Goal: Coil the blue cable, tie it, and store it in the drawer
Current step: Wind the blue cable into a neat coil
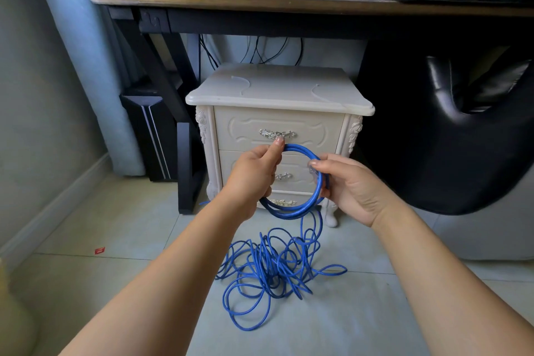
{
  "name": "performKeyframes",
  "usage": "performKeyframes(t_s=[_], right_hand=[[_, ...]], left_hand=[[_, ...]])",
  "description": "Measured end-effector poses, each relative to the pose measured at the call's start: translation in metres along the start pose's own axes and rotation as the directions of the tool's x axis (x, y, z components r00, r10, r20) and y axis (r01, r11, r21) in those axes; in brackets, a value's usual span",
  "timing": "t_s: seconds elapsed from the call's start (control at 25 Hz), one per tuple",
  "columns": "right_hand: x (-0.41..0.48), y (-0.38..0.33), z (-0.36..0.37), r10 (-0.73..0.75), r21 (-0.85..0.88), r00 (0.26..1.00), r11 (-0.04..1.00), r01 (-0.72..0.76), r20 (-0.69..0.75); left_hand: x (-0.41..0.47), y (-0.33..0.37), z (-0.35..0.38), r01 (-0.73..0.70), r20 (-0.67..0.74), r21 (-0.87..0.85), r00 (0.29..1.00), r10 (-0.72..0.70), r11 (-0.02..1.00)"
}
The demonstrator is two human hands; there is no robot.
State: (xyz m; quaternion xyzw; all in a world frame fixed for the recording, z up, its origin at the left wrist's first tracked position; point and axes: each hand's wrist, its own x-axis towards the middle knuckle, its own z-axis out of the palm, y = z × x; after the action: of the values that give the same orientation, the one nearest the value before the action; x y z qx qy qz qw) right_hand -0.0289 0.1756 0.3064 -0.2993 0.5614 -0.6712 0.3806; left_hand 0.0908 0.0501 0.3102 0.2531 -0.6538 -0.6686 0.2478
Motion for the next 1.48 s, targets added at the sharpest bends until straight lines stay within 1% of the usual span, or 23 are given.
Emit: performKeyframes(t_s=[0.08, 0.16, 0.28, 0.36, 0.44, 0.52, 0.56, 0.64, 0.72, 0.8, 0.88, 0.92, 1.0, 1.04, 1.08, 1.12, 1.16, 1.2, 1.24, 1.28, 1.4, 1.44, 1.48], right_hand=[[-0.001, 0.003, 0.005, -0.009, -0.034, 1.0, 0.999, 0.008, -0.009], [-0.004, 0.003, 0.011, -0.006, -0.119, 1.0, 0.993, 0.006, -0.002], [-0.009, 0.001, 0.014, 0.015, -0.152, 1.0, 0.988, -0.014, 0.012], [-0.012, 0.003, 0.016, 0.026, -0.159, 0.999, 0.987, -0.018, 0.045], [-0.013, 0.006, 0.019, 0.048, -0.148, 0.996, 0.988, -0.036, 0.074], [-0.013, 0.009, 0.021, 0.037, -0.142, 0.998, 0.989, -0.029, 0.056], [-0.012, 0.009, 0.021, 0.016, -0.136, 0.999, 0.991, -0.012, 0.03], [-0.011, 0.009, 0.022, -0.038, -0.094, 0.999, 0.995, 0.035, -0.034], [-0.008, 0.008, 0.022, -0.063, 0.014, 0.993, 0.998, 0.064, -0.096], [-0.006, 0.006, 0.022, -0.053, 0.143, 0.992, 0.987, 0.069, -0.113], [-0.003, 0.006, 0.021, -0.042, 0.213, 0.993, 0.975, 0.065, -0.11], [-0.001, 0.006, 0.02, -0.042, 0.229, 0.992, 0.971, 0.069, -0.123], [0.003, 0.003, 0.016, -0.045, 0.262, 0.982, 0.961, 0.093, -0.183], [0.005, 0.001, 0.012, -0.04, 0.296, 0.976, 0.949, 0.104, -0.216], [0.007, -0.002, 0.008, -0.027, 0.341, 0.97, 0.933, 0.111, -0.242], [0.007, -0.006, 0.003, -0.011, 0.388, 0.966, 0.915, 0.114, -0.257], [0.007, -0.009, 0.001, 0.006, 0.43, 0.966, 0.896, 0.11, -0.259], [0.006, -0.011, -0.001, 0.024, 0.467, 0.968, 0.879, 0.099, -0.25], [0.005, -0.013, -0.001, 0.044, 0.498, 0.971, 0.863, 0.081, -0.235], [0.003, -0.015, -0.001, 0.064, 0.531, 0.975, 0.845, 0.06, -0.212], [-0.004, -0.023, 0.002, 0.081, 0.654, 0.989, 0.757, 0.018, -0.122], [-0.006, -0.027, 0.001, 0.072, 0.685, 0.992, 0.729, 0.017, -0.102], [-0.009, -0.031, -0.001, 0.057, 0.701, 0.994, 0.712, 0.027, -0.097]], left_hand=[[-0.001, 0.001, -0.001, -0.043, -0.073, 0.126, 0.996, 0.053, 0.991], [-0.004, 0.002, -0.001, -0.096, -0.138, 0.245, 0.982, 0.132, 0.965], [-0.006, 0.001, 0.001, -0.154, -0.211, 0.323, 0.95, 0.229, 0.934], [-0.005, -0.001, 0.002, -0.136, -0.253, 0.249, 0.947, 0.2, 0.959], [-0.002, -0.003, 0.002, -0.074, -0.283, 0.1, 0.954, 0.1, 0.992], [0.0, -0.004, 0.002, -0.011, -0.272, -0.04, 0.962, -0.001, 0.999], [0.0, -0.005, 0.003, 0.004, -0.245, -0.102, 0.969, -0.029, 0.995], [-0.001, -0.004, 0.007, 0.004, -0.173, -0.177, 0.984, -0.035, 0.984], [-0.002, -0.002, 0.011, 0.002, -0.13, -0.202, 0.991, -0.029, 0.979], [-0.002, -0.001, 0.014, -0.003, -0.109, -0.205, 0.994, -0.019, 0.979], [-0.001, -0.003, 0.015, 0.005, -0.062, -0.262, 0.998, -0.022, 0.965], [0.0, -0.004, 0.015, 0.038, -0.009, -0.333, 0.999, -0.043, 0.942], [0.001, -0.009, 0.011, 0.165, 0.123, -0.476, 0.985, -0.12, 0.864], [0.001, -0.014, 0.007, 0.22, 0.161, -0.478, 0.974, -0.161, 0.85], [0.002, -0.022, 0.005, 0.257, 0.172, -0.408, 0.964, -0.203, 0.876], [0.003, -0.032, 0.002, 0.268, 0.16, -0.252, 0.959, -0.233, 0.93], [0.003, -0.042, 0.002, 0.251, 0.157, -0.031, 0.957, -0.244, 0.967], [0.003, -0.052, 0.003, 0.206, 0.179, 0.193, 0.954, -0.241, 0.959], [0.004, -0.063, 0.008, 0.139, 0.22, 0.355, 0.949, -0.227, 0.925], [0.005, -0.071, 0.013, 0.08, 0.255, 0.454, 0.943, -0.215, 0.888], [0.013, -0.089, 0.026, -0.05, 0.342, 0.57, 0.922, -0.181, 0.82], [0.016, -0.092, 0.027, -0.089, 0.375, 0.644, 0.902, -0.212, 0.76], [0.019, -0.097, 0.026, -0.137, 0.403, 0.727, 0.879, -0.256, 0.673]])
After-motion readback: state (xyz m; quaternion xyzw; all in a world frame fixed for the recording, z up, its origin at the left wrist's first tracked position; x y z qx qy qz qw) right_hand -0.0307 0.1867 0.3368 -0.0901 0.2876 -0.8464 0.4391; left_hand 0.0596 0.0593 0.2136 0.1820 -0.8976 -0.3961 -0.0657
